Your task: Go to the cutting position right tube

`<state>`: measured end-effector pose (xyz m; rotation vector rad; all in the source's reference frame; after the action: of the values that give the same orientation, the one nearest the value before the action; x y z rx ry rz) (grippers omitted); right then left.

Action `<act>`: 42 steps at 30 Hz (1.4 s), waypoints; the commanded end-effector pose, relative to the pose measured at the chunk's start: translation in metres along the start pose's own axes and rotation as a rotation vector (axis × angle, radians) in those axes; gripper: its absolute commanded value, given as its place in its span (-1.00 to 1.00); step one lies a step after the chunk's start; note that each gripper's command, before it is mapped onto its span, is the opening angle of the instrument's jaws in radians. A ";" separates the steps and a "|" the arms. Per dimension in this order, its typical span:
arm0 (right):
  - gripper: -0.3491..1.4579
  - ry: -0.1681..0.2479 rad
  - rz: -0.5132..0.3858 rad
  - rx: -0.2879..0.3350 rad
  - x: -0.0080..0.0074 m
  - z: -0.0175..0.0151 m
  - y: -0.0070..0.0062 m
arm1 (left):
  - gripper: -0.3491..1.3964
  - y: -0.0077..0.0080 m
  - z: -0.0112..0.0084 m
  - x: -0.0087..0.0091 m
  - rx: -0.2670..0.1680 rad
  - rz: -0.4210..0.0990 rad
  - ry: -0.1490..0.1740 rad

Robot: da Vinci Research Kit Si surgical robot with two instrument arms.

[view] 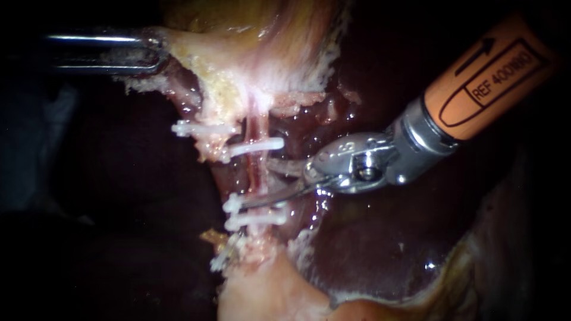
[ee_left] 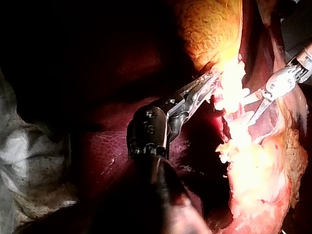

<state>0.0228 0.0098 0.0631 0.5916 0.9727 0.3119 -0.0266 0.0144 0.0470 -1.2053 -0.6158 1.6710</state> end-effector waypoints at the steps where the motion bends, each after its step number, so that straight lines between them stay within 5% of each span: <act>1: 0.97 0.010 -0.009 0.017 0.0001 0.0002 0.0000 | -1.00 0.0000 0.0000 0.0000 0.000 0.000 0.000; 11: 0.82 0.069 -0.012 0.124 0.0016 0.0025 0.0003 | -1.00 0.0000 0.0000 0.0000 0.000 0.000 0.000; 29: 0.82 0.142 0.059 0.119 0.0035 0.0056 0.0012 | -1.00 0.0000 0.0001 0.0000 0.000 0.000 0.000; 42: 0.82 0.207 0.086 0.239 0.0064 0.0034 -0.0027 | -1.00 -0.0001 0.0000 0.0000 -0.001 0.001 0.000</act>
<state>0.0291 0.0097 0.0580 0.8373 1.1990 0.3413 -0.0266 0.0144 0.0471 -1.2055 -0.6148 1.6716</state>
